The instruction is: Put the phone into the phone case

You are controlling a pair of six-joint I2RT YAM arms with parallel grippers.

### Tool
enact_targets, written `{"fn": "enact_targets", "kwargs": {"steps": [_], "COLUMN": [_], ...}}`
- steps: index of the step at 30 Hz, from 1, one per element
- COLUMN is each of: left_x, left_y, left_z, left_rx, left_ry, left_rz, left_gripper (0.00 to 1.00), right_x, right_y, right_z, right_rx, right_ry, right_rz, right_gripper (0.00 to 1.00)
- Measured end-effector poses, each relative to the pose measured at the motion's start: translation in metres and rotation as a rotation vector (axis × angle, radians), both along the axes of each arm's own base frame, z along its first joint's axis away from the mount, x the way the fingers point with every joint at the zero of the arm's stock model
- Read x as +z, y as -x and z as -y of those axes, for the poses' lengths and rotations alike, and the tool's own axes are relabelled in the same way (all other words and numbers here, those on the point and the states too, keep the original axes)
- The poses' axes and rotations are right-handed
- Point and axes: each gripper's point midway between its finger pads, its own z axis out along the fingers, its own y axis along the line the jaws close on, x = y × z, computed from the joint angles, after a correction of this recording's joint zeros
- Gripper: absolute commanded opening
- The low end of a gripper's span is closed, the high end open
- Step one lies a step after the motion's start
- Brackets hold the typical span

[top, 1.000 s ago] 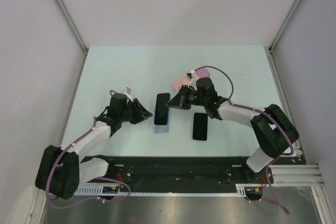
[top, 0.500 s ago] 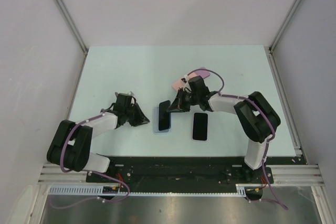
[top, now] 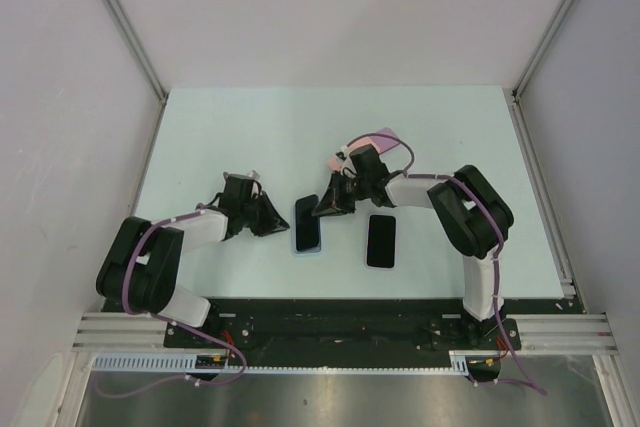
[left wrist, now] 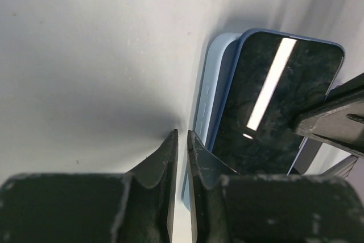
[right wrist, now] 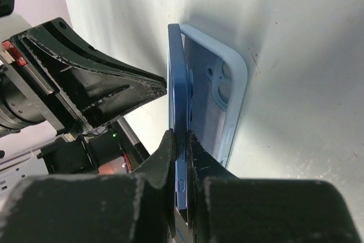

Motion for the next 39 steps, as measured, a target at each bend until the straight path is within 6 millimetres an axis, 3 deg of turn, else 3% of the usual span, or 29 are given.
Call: {"fn": "enact_targets", "kwargs": {"steps": [39], "left_x": [-0.002], "left_y": [-0.003], "left_z": [0.01], "left_rx": [-0.012], "left_ry": [0.066], "left_rz": [0.02], "left_gripper": [0.17], "right_x": [-0.013], "right_y": [0.008], "right_z": [-0.009], "right_rx": [0.046], "right_ry": [-0.035], "right_rz": [-0.048], "right_gripper": [0.0]}}
